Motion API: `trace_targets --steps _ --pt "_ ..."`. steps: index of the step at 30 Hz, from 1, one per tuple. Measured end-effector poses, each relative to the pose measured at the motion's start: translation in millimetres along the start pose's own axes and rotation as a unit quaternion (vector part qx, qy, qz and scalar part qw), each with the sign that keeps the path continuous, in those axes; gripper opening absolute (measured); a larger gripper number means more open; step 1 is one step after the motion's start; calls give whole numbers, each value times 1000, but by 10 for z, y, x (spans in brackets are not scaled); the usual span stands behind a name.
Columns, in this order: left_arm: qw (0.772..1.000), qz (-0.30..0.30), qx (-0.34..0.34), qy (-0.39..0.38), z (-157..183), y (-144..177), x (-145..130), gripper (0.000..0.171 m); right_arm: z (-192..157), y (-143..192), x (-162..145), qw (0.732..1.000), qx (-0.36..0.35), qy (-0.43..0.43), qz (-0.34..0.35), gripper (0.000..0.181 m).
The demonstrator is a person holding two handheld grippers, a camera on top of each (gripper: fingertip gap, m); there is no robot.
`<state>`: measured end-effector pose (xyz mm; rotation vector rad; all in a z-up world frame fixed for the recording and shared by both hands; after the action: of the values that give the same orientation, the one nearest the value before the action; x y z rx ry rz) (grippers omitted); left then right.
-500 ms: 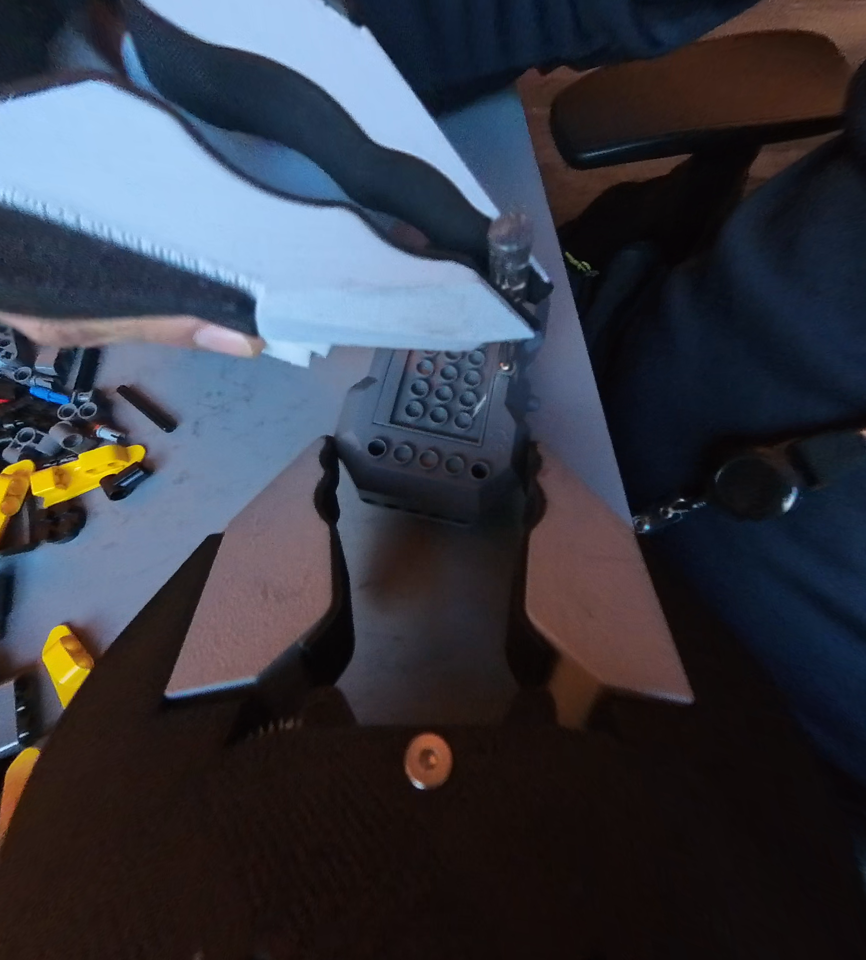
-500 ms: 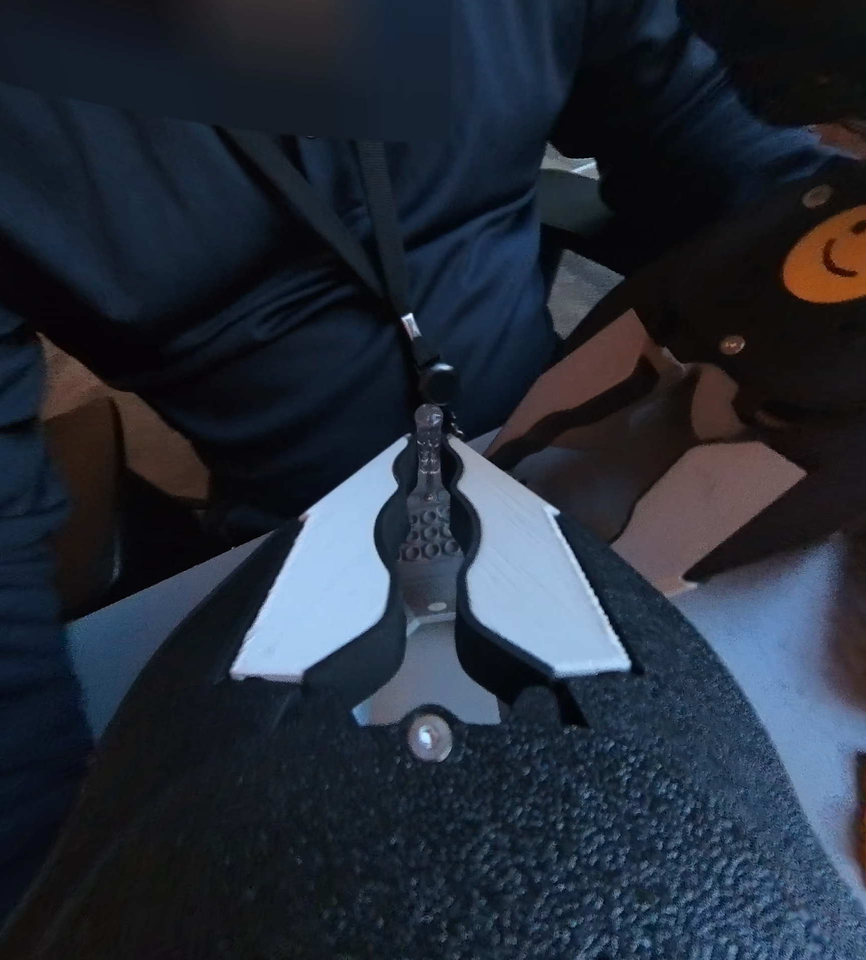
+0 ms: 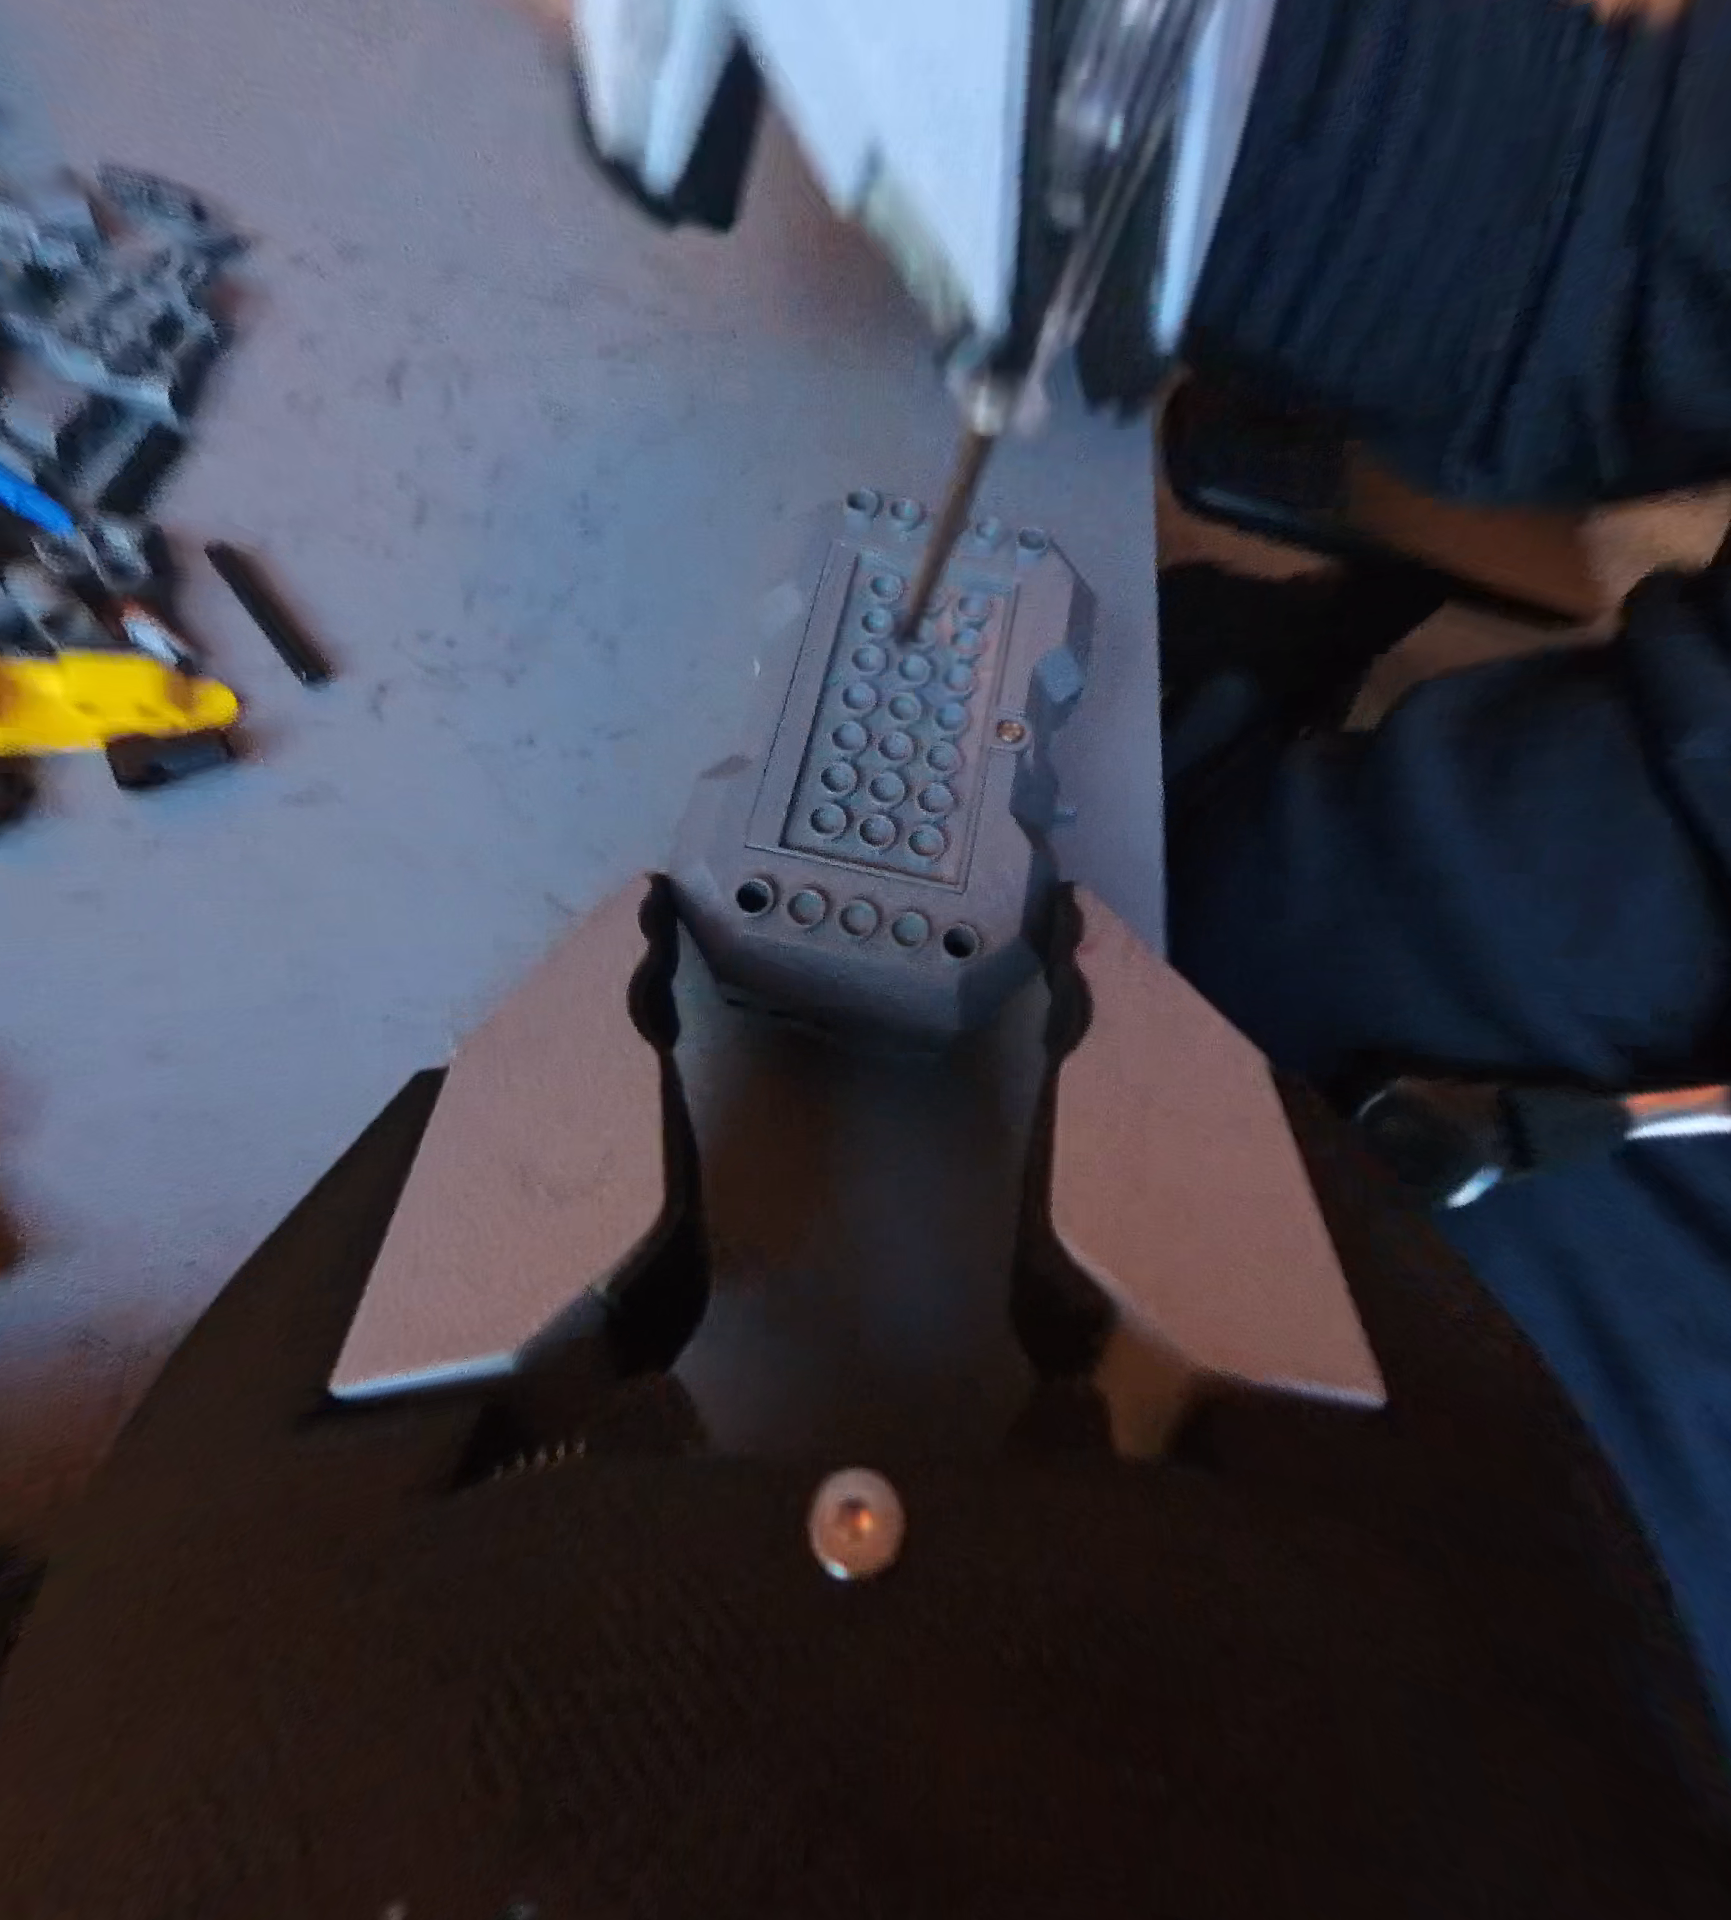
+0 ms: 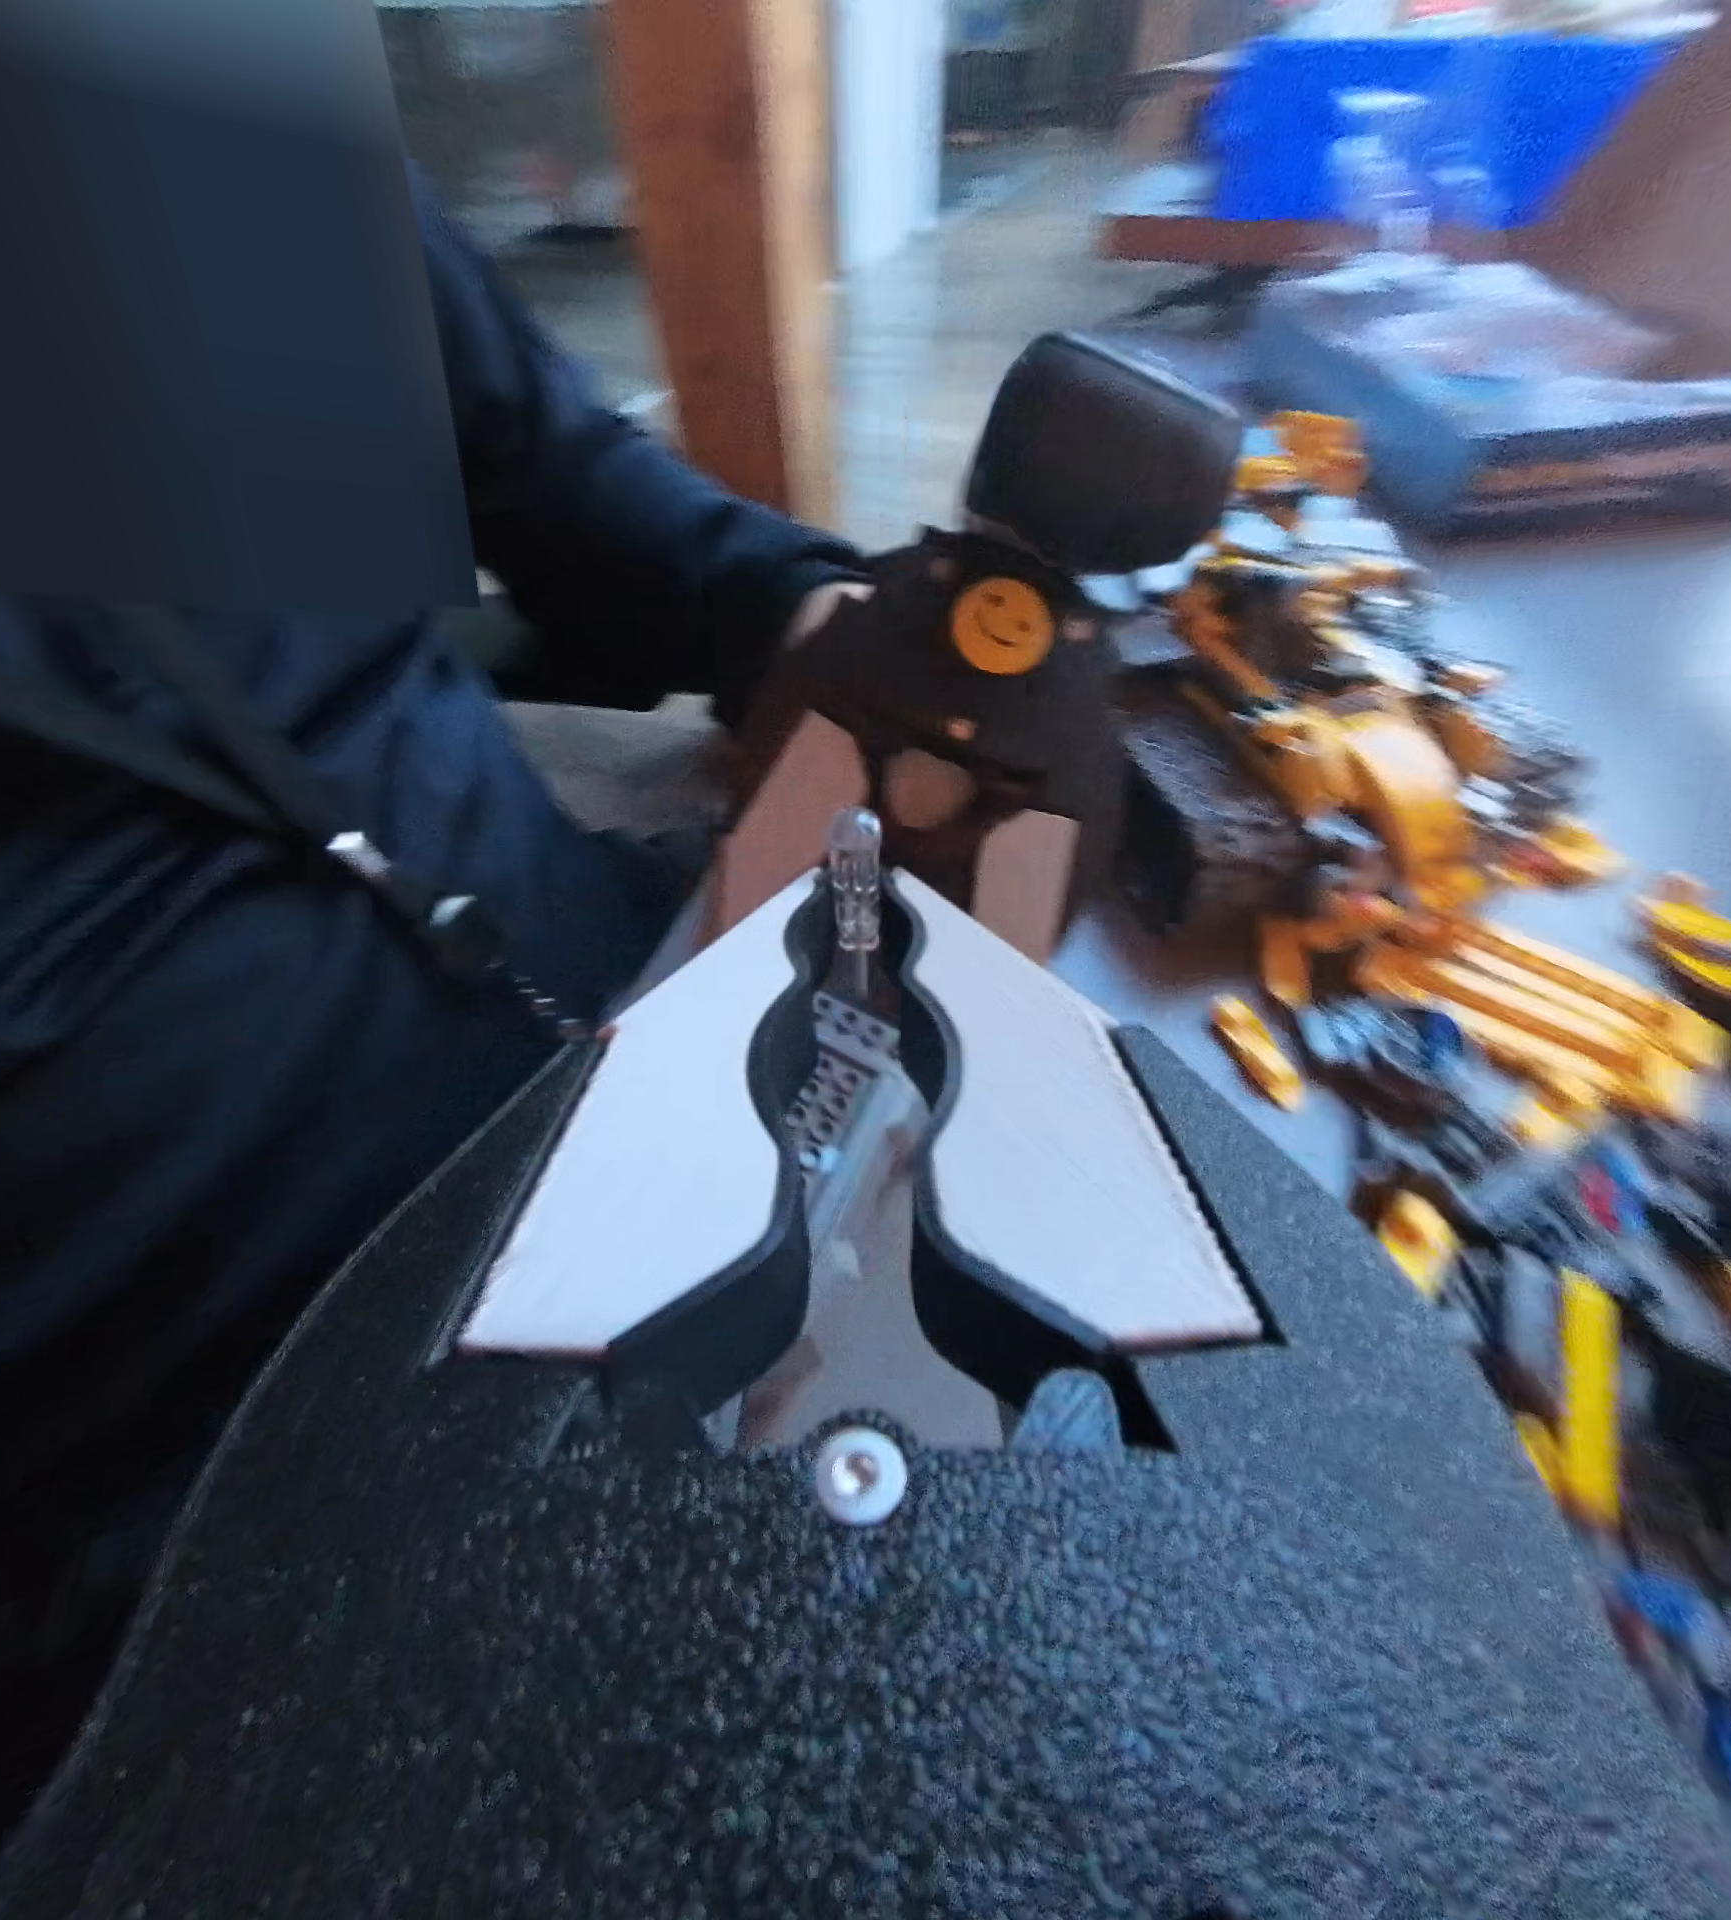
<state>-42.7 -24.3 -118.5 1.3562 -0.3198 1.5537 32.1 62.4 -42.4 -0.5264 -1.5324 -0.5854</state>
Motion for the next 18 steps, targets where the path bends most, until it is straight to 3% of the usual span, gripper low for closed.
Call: trace_targets --steps 2,7,9,14,18 --pt "995 24 -19 92 -8 16 10 68 -57 185 30 996 -86 28 28 8" --pt "964 80 -50 249 -40 63 -1 68 -251 489 174 982 -174 30 61 7" --pt "960 89 -34 262 -47 77 -7 68 -356 493 173 981 -172 7 85 7" --pt "951 112 -24 286 -44 95 -22 68 -439 428 -69 979 -199 31 -20 8" --pt "949 126 -21 288 -41 106 -26 68 -416 334 -103 981 -196 12 8 7"
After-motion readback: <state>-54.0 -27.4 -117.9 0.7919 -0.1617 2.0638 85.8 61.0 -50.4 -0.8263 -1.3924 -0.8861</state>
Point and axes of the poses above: each gripper's, where its closed fingertips meet, y back along the fingers, x out of its top, z = x × y across the jaws, the point moved 7 cm from there along y, back along the fingers, and after that the axes turned 13 degrees about z, right-handed, at the moved point
